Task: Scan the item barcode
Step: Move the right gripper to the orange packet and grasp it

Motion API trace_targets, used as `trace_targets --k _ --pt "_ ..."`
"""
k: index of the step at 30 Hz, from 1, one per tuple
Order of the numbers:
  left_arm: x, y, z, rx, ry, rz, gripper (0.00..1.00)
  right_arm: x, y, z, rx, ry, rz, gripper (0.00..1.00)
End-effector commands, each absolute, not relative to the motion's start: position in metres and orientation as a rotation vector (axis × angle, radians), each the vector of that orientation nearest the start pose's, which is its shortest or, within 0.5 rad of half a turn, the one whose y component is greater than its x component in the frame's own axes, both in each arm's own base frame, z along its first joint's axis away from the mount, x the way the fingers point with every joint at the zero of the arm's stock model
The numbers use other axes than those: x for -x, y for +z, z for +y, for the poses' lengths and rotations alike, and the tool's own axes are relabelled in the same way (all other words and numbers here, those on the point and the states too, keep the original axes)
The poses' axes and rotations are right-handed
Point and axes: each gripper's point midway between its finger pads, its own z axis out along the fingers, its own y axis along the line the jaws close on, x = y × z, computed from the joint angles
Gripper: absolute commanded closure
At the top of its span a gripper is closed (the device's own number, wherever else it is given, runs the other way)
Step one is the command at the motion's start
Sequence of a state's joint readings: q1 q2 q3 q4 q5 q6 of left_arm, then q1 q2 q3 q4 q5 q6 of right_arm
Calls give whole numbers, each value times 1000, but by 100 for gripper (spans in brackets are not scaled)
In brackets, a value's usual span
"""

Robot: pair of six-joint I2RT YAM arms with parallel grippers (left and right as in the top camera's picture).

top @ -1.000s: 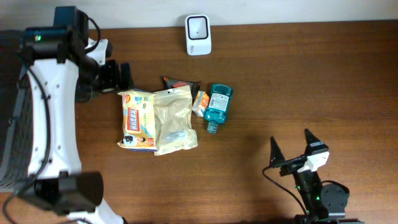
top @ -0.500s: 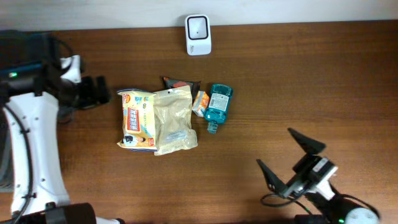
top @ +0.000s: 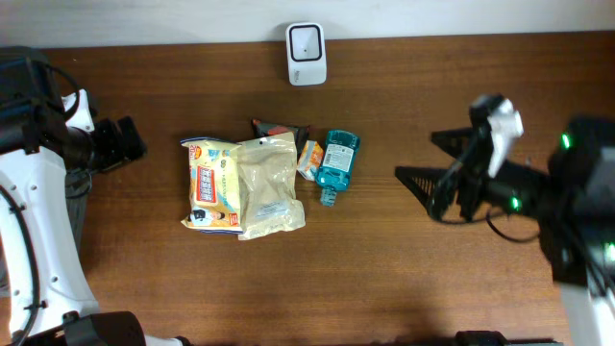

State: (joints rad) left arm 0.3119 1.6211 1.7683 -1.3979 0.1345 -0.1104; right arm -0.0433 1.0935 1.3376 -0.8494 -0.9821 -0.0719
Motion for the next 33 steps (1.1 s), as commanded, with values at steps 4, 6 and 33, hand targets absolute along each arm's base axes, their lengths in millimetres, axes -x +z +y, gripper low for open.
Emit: trace_targets --k 4,6,33 --pt "-333 244 82 569 -155 2736 1 -313 332 139 423 1180 2096 2" --pt "-333 244 82 569 -155 2736 1 -334 303 131 256 984 2249 2" --pt "-333 244 82 569 -155 2736 1 -435 115 236 -153 569 2765 35"
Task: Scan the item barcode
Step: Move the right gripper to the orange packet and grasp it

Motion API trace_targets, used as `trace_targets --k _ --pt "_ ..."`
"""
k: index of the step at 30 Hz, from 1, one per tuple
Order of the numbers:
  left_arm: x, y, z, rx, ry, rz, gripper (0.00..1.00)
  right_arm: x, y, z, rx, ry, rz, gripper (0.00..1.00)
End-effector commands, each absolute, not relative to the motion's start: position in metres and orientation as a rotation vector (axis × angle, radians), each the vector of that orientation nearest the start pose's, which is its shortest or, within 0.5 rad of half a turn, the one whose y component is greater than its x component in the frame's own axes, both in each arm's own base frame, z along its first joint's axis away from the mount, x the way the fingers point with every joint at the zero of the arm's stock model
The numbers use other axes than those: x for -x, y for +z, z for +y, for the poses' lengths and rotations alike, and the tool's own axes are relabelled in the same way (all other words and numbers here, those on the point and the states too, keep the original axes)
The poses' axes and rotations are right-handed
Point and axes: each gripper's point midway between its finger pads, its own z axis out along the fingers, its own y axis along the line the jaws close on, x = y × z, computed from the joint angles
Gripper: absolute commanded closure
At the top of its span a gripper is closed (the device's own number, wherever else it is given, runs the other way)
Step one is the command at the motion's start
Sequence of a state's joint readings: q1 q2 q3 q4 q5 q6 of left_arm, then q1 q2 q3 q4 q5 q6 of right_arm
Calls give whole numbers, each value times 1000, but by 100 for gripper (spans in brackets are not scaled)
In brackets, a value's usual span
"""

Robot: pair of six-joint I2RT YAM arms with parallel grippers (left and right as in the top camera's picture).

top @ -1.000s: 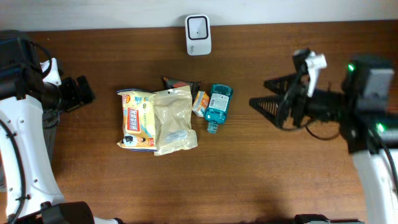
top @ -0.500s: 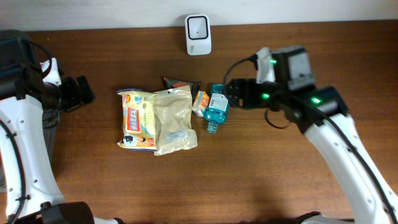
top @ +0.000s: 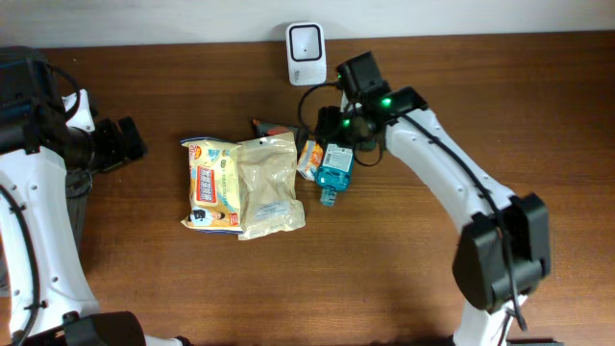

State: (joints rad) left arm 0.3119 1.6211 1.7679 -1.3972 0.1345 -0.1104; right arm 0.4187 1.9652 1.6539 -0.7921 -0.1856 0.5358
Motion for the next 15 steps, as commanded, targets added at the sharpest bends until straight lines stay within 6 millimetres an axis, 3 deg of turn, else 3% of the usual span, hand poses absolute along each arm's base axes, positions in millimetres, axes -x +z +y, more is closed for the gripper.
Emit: trace_targets --k 1,8,15 --pt "-333 244 82 569 -155 2736 1 -437 111 237 -151 569 2765 35" --pt "-333 244 82 569 -155 2736 1 -442 87 259 -95 516 2750 34" --pt "-333 244 82 569 -155 2736 1 -441 67 256 -200 348 2748 34"
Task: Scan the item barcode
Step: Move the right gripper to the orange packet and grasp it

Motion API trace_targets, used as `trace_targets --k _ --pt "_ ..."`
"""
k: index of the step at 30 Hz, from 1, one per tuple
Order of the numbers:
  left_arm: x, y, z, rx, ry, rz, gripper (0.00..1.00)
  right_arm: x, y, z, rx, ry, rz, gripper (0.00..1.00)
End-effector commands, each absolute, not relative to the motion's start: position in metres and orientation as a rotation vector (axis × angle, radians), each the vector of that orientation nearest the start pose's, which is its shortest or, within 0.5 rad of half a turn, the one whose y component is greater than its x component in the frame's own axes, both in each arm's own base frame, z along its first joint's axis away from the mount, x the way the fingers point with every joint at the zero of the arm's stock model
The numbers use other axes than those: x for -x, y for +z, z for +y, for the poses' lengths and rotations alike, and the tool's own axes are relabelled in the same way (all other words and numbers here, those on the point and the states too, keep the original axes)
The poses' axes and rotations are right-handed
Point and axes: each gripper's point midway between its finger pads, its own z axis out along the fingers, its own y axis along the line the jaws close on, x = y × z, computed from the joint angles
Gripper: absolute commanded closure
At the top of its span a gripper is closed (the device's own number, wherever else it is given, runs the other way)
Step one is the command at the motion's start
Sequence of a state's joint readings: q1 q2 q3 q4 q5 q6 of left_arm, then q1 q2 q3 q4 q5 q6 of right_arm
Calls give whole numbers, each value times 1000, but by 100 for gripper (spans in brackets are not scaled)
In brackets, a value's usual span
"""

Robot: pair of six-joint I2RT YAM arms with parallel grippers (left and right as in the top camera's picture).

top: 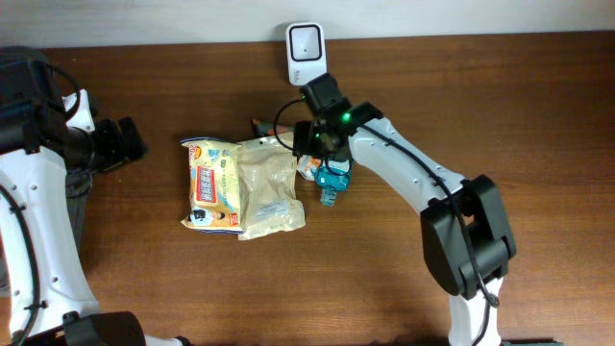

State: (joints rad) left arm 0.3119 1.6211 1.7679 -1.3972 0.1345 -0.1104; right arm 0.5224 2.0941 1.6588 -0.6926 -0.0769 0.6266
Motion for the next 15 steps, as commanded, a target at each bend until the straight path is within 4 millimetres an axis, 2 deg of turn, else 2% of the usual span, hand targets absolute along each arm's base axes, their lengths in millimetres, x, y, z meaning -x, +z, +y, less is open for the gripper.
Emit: trace_targets --k 1,5,8,9,11,15 --pt "-333 244 82 569 -155 2736 1 -441 63 256 -201 340 2755 34" --pt "-333 244 82 569 -155 2736 1 -437 47 257 -196 329 2790 34" --pt "-333 244 82 569 -156 2736 1 -435 42 259 -190 330 2802 35" --pt "-333 244 82 569 -155 2736 1 -435 42 259 -191 328 2802 38" --pt "-333 244 82 569 -156 2736 1 -436 42 256 -198 320 2804 49" --pt "-333 244 82 569 -155 2736 1 -436 40 249 -211 286 2808 58"
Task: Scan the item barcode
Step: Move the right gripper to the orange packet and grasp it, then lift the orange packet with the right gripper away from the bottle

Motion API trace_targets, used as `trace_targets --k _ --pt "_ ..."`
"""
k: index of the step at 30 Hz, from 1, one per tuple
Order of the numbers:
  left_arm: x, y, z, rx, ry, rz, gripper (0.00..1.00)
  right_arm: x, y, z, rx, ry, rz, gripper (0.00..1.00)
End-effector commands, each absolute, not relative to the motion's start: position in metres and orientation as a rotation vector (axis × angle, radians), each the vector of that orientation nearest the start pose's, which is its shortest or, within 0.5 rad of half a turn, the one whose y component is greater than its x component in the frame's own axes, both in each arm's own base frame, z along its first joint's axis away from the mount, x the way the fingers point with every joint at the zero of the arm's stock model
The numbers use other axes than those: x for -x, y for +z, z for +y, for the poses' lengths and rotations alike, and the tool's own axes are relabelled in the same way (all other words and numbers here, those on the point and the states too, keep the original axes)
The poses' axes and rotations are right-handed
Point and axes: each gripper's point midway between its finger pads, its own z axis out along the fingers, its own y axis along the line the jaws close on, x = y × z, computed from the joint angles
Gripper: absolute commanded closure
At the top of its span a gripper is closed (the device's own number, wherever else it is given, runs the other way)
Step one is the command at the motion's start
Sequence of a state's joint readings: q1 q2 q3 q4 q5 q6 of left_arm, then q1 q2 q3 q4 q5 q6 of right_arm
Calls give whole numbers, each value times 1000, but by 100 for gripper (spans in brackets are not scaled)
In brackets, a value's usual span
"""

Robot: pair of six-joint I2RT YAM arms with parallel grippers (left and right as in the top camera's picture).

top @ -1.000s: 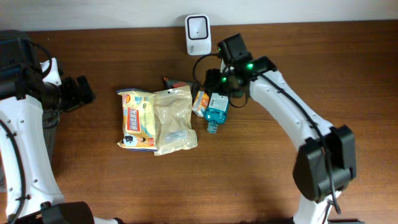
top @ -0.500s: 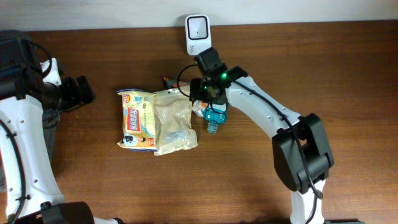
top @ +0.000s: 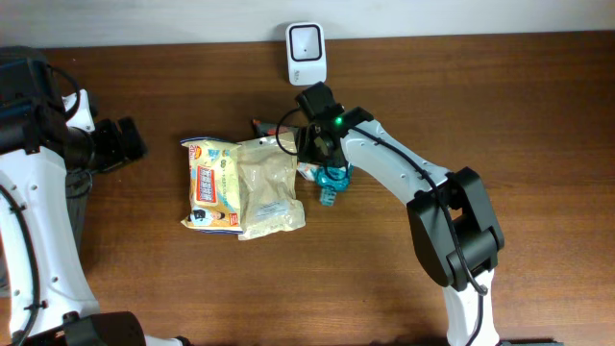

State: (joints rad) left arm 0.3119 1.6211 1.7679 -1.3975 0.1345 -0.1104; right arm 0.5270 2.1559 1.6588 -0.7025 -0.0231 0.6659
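Note:
The white barcode scanner [top: 306, 40] stands at the table's far edge. Below it lies a cluster of items: a yellow snack pack [top: 211, 185], a beige pouch [top: 269, 185], a dark packet [top: 266, 126], a small orange pack and a teal bottle [top: 333, 179]. My right gripper [top: 310, 152] hangs over the cluster's right part, above the orange pack and the top of the bottle; its fingers are hidden under the wrist. My left gripper [top: 130, 144] stays at the far left, away from the items.
The right arm [top: 413, 178] stretches across the table's middle right. The left arm's white links [top: 38, 231] run down the left edge. A wall borders the table behind the scanner.
My right gripper has shifted slightly left and lower over the orange pack and bottle top. The items and the left arm are where they were.
My right arm was folded at the far right, away from the items. Then it had reached in above the teal bottle. Then it stood further left over the bottle top and orange pack, where it is now. No item has moved.

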Motion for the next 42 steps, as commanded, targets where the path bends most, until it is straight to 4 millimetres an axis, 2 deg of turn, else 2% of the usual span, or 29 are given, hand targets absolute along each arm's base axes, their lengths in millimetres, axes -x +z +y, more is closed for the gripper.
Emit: trace_targets --k 1,4,5,7,12,16,18,20,23,25,29,32,36,39,42 --pt "-333 244 82 569 -155 2736 1 -436 39 244 -218 252 2809 64" --pt "-333 244 82 569 -155 2736 1 -434 38 236 -227 192 2813 69" --pt "-333 244 82 569 -155 2736 1 -433 37 230 -233 150 2815 74" --pt "-333 244 82 569 -155 2736 1 -429 34 214 -254 65 2830 76" --pt "-333 244 82 569 -155 2736 1 -431 32 199 -289 69 2857 75" --pt "-333 244 82 569 -156 2736 1 -422 19 188 -300 45 2894 71" --pt "-333 244 82 569 -156 2736 1 -417 11 197 -274 119 2920 70" --pt "-333 244 82 569 -155 2736 1 -415 13 214 -186 238 2939 70" --pt "-333 244 82 569 -155 2736 1 -417 19 221 -161 291 2933 67" --pt "-333 244 82 569 -155 2736 1 -422 29 222 -146 302 2917 65" --pt "-333 244 82 569 -155 2736 1 -440 67 231 -119 343 2850 57" --pt "-333 244 82 569 -156 2736 1 -449 76 235 -122 368 2813 55" --pt "-333 244 82 569 -155 2736 1 -446 60 234 -335 367 2841 55" --pt "-333 244 82 569 -155 2736 1 -445 38 233 -491 358 2866 55" --pt "-333 244 82 569 -155 2736 1 -442 19 231 -530 330 2897 55"
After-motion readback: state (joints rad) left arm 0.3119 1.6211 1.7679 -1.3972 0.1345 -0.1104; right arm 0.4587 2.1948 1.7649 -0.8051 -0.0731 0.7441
